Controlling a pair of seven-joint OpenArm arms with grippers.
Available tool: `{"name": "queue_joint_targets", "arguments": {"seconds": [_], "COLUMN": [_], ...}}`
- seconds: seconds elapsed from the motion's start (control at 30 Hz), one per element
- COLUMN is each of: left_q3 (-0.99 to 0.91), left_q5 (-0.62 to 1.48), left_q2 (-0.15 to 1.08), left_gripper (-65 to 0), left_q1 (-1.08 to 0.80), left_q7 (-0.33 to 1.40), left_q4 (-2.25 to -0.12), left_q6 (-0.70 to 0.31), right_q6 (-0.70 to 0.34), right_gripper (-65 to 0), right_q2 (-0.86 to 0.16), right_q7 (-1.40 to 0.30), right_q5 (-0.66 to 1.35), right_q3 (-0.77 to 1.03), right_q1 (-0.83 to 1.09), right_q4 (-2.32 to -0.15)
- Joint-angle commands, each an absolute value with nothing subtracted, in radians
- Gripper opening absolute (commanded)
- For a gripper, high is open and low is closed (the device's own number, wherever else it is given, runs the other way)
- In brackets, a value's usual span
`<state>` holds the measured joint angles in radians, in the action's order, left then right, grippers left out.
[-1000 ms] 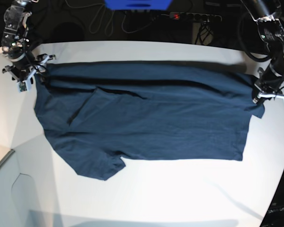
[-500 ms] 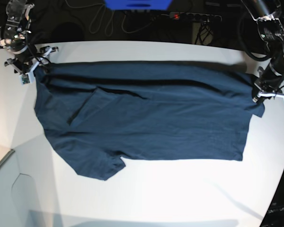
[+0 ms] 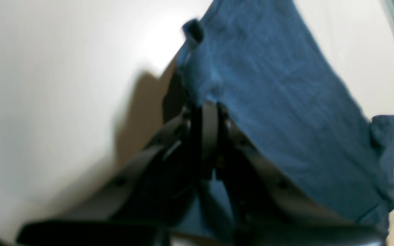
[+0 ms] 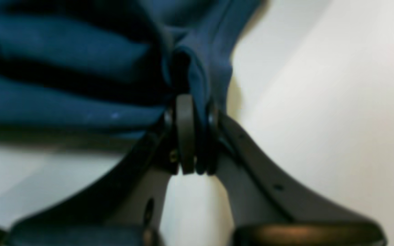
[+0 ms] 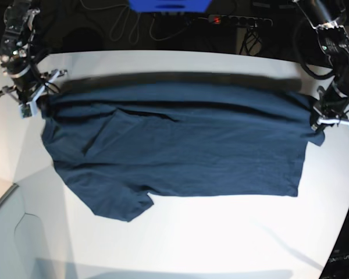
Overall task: Layout the t-shirt on the table in an organized manner, then fold the t-shirt properly
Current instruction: 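Lift the held edge with both grippers and drag it toward the robot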
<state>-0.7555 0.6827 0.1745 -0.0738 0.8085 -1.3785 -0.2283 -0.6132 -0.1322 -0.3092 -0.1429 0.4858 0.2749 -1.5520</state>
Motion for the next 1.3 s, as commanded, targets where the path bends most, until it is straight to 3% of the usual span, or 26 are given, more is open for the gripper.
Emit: {"name": "queue_joint_targets", "arguments": {"seconds": [0.0,0.13,0.23,0.3,0.7,1.03,1.27], "left_q3": [-0.759,-0.759,-0.759,-0.759,-0.762,-0.762,-0.762], "left_q5": [0.697,0.697,0.697,0.697,0.697,0.697,0.687], "left_q2": [0.196,0.197,0.197,0.197,0.194,0.186,0.191], "left_gripper": [-64.9,-64.9,-64.9,-64.9,-64.9,-64.9,-64.9], "left_q1": [-0.05,-0.018,0.005,0.01,-0.064,-0.157,-0.189], "left_q7": [0.783,0.783,0.791,0.831,0.863,0.862,0.86], "left_q4": [-1.402,-1.432,-1.46,-1.469,-1.469,-1.468,-1.455], "left_q6": [-0.229,-0.226,-0.225,-0.225,-0.232,-0.232,-0.232], "right_q6": [-0.608,-0.61,-0.698,-0.698,-0.698,-0.698,-0.698], "right_gripper": [-65.0,-65.0,-65.0,-65.0,-65.0,-65.0,-65.0], "right_q2": [-0.143,-0.143,-0.147,-0.145,-0.127,-0.019,-0.033], "right_q7": [-0.285,-0.384,-0.489,-0.538,-0.552,-0.291,-0.239], "right_q5": [-0.131,-0.128,-0.13,-0.131,-0.131,-0.13,-0.133], "right_q3": [0.496,0.496,0.499,0.506,0.599,0.598,0.604], "right_q1": [0.252,0.203,0.163,0.148,0.2,0.357,0.381], "right_q4": [-1.595,-1.652,-1.656,-1.656,-1.658,-1.65,-1.567]}}
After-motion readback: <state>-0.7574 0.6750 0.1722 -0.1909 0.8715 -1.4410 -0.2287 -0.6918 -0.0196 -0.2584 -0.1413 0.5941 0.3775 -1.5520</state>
